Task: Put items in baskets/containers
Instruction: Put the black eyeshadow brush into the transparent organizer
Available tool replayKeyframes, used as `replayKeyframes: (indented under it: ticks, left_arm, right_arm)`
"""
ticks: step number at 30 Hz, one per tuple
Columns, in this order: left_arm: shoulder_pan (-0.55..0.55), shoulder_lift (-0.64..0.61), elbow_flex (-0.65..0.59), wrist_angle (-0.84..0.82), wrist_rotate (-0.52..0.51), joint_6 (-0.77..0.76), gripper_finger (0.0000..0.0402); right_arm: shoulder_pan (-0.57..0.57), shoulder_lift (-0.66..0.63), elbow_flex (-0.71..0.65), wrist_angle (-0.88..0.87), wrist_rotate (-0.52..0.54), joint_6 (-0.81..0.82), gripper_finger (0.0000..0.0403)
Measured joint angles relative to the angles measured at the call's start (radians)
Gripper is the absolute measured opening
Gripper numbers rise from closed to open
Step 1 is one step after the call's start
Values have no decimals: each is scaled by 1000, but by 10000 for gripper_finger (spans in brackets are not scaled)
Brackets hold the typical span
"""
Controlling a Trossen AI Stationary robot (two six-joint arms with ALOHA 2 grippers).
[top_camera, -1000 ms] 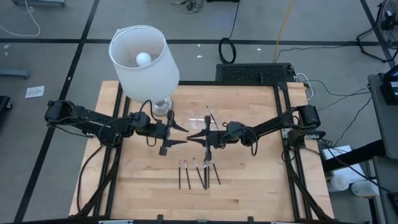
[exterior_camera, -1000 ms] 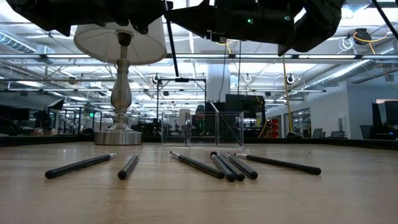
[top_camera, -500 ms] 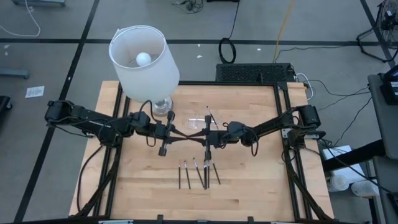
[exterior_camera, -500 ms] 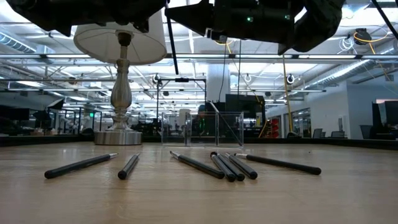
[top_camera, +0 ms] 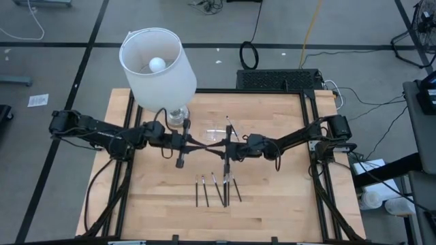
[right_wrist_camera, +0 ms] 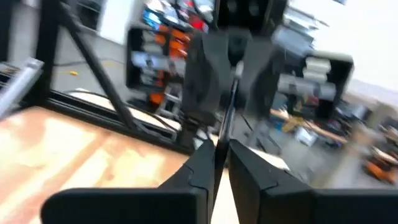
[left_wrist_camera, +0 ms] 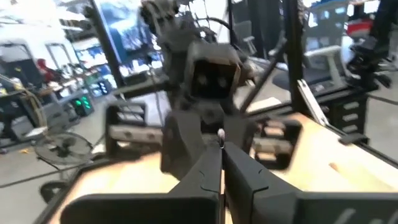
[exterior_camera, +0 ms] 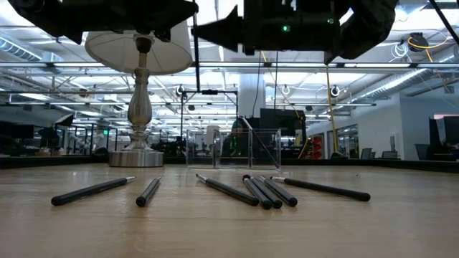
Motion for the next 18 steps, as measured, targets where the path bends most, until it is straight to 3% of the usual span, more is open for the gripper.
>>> replayKeyframes:
  ticks: [9,18]
  left_arm:
    - [92,0,-54,102,-27,-27,3]
    - [193,0,-157,281,-82,-104,3]
  right_arm:
    - [56,-57,-1,-129,205,-43,94]
    - [111,-133,-1,-262,210,-41,113]
